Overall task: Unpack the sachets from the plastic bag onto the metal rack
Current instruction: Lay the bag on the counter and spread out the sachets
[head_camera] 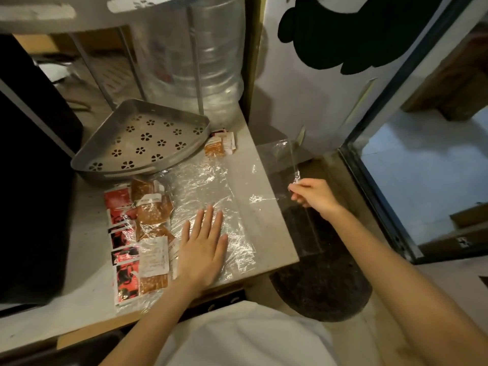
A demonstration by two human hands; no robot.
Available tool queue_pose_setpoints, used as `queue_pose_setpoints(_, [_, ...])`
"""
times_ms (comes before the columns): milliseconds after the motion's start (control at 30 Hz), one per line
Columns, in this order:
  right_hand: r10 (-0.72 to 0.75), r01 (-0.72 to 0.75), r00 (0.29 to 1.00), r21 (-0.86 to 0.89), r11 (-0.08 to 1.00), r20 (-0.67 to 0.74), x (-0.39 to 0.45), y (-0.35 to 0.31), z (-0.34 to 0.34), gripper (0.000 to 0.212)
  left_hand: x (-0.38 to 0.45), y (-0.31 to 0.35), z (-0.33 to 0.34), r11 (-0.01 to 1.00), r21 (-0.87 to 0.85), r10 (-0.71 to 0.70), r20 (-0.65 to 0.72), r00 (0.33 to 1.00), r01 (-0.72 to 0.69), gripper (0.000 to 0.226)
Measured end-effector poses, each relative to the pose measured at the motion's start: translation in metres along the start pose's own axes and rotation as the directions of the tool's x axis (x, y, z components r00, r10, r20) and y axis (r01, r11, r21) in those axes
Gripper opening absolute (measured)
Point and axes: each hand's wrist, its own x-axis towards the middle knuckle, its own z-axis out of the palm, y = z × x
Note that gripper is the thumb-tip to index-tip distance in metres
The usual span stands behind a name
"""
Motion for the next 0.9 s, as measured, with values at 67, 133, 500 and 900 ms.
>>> queue_pose_setpoints(67, [-0.013, 0.008, 0.999, -0.115, 0.993, -0.044, 0.008, 0.004, 0.004, 0.012, 0.0, 0.001, -0.002, 1.0, -0.02, 0.003, 0.001, 1.0, -0.003, 0.067])
queue_pose_setpoints(133, [-0.044, 0.013, 0.992, -0.253, 0.967, -0.116, 0.012, 0.001, 0.009, 0.034, 0.001, 0.001, -0.006, 0.996, -0.085, 0.01, 0.008, 1.0, -0.009, 0.076])
queue_pose_setpoints(500, [-0.615, 0.539, 0.77, -0.69, 0.483, 0.171, -0.017, -0.081, 0.07, 0.047, -0.001, -0.009, -0.071, 0.772, -0.636, -0.143, -0.172, 0.975, 0.002, 0.031])
queue_pose_setpoints(900, [-0.4, 0.779, 0.56, -0.297, 0.552, 0.726, -0.009, -0.125, 0.195, 0.075, -0.046, -0.044, -0.07, 0.805, -0.46, -0.523, -0.254, 0.813, 0.374, 0.066])
